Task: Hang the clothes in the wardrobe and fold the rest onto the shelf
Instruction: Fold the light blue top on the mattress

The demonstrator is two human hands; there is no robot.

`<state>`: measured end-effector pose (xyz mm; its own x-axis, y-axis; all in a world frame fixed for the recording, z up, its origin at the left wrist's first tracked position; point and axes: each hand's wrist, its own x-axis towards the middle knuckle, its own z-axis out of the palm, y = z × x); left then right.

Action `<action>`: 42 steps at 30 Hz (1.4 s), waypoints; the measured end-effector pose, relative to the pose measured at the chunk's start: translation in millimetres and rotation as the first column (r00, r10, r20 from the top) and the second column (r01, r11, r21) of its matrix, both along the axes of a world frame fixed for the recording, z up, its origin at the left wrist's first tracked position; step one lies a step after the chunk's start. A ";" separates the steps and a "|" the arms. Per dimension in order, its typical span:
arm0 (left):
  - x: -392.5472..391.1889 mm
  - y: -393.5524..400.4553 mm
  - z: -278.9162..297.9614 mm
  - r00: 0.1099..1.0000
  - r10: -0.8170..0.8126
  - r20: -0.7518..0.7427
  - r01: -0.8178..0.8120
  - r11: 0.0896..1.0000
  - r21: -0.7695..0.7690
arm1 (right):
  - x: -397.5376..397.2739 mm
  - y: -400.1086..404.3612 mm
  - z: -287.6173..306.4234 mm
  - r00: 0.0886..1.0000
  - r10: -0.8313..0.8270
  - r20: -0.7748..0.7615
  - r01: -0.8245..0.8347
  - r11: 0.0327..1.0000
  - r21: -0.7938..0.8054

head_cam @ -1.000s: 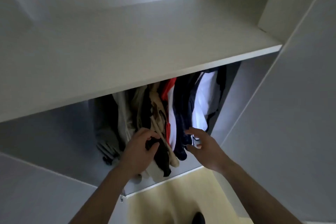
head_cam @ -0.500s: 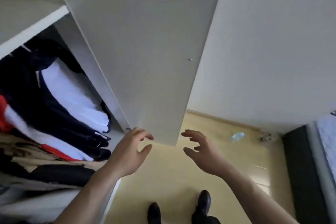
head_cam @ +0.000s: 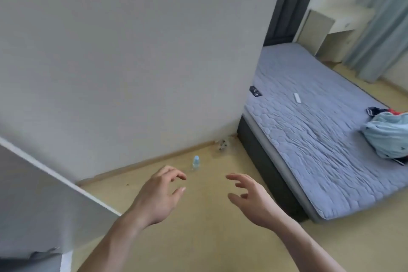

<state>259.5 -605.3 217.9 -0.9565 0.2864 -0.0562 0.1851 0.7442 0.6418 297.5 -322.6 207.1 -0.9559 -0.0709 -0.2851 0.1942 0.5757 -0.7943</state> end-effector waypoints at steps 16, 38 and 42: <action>-139.4 379.9 9.5 0.846 -0.532 0.016 0.532 0.846 0.012 | 9.1 342.0 8.6 0.825 -0.565 -0.020 0.565 0.825 -0.018; -195.8 858.7 -9.7 0.488 -0.873 0.018 0.873 0.488 0.004 | 82.8 677.3 -9.0 0.433 -0.901 0.000 0.901 0.433 -0.039; -172.1 930.0 -14.8 0.564 -0.825 0.034 0.825 0.565 0.010 | 100.3 766.6 -8.1 0.474 -0.880 0.028 0.880 0.474 -0.027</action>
